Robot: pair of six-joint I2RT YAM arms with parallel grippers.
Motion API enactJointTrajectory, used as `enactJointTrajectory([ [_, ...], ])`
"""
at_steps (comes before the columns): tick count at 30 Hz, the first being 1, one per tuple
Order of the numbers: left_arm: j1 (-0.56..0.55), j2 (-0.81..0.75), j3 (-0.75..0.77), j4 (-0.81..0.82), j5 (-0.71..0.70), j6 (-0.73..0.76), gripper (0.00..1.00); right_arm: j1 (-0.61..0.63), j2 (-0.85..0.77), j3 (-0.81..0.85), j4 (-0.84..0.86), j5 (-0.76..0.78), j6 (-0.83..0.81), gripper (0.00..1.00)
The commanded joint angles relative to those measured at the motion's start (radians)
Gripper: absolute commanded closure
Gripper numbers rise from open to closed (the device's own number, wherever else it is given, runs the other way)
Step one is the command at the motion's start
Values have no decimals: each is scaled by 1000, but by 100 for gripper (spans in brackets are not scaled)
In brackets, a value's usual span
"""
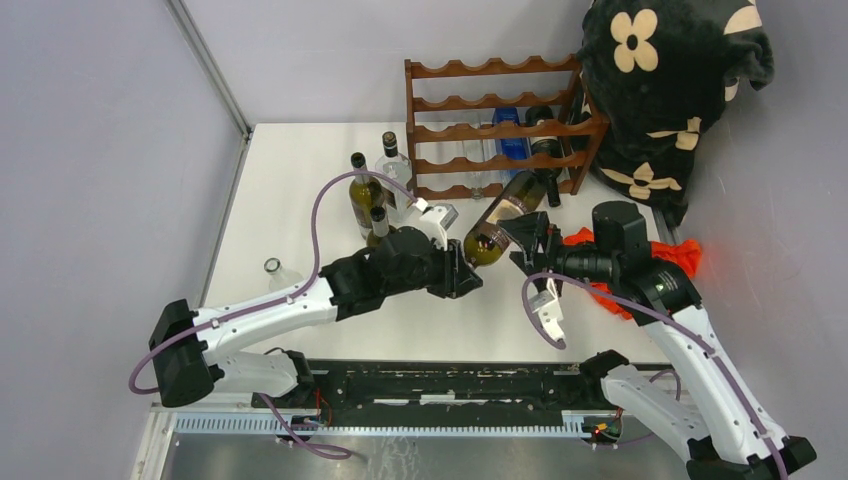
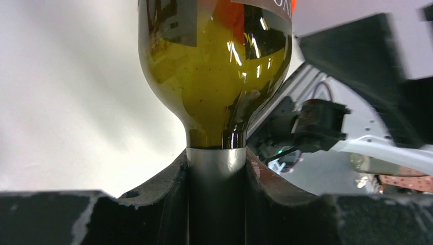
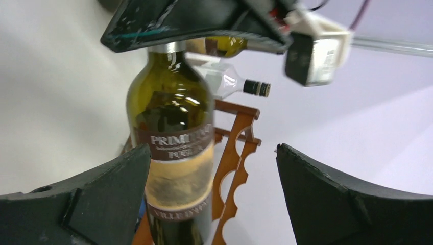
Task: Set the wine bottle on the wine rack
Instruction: Pick up the wine bottle from the center of the board.
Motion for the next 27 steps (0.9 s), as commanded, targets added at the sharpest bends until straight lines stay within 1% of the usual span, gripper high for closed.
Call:
enactJointTrajectory([
  [1, 6, -70, 1, 33, -31, 115, 98, 5, -53, 0, 26, -187, 206, 2],
  [4, 6, -84, -17, 11, -9, 163, 98, 6, -72, -14, 108, -235, 371, 2],
  [8, 6, -105, -37, -34, 49, 257, 98, 6, -62, -51, 355, -271, 804, 2],
  [12, 6, -141, -65, -83, 84, 328, 98, 5, 22, -71, 589, -306, 1182, 2],
  [13, 7, -154, -74, -92, 97, 339, 98, 4, 49, -70, 654, -304, 1287, 2],
  [16, 7, -211, -109, -116, 120, 355, 98, 5, 142, -49, 827, -265, 1524, 2],
  [18, 7, -249, -131, -134, 130, 360, 98, 6, 201, -25, 889, -216, 1614, 2],
  [19, 6, -269, -140, -144, 132, 360, 98, 5, 233, -8, 893, -198, 1634, 2],
  [23, 6, -338, -160, -196, 137, 371, 98, 4, 330, 50, 895, -159, 1689, 3],
  [27, 7, -393, -149, -271, 152, 381, 98, 7, 409, 80, 901, -137, 1708, 5],
])
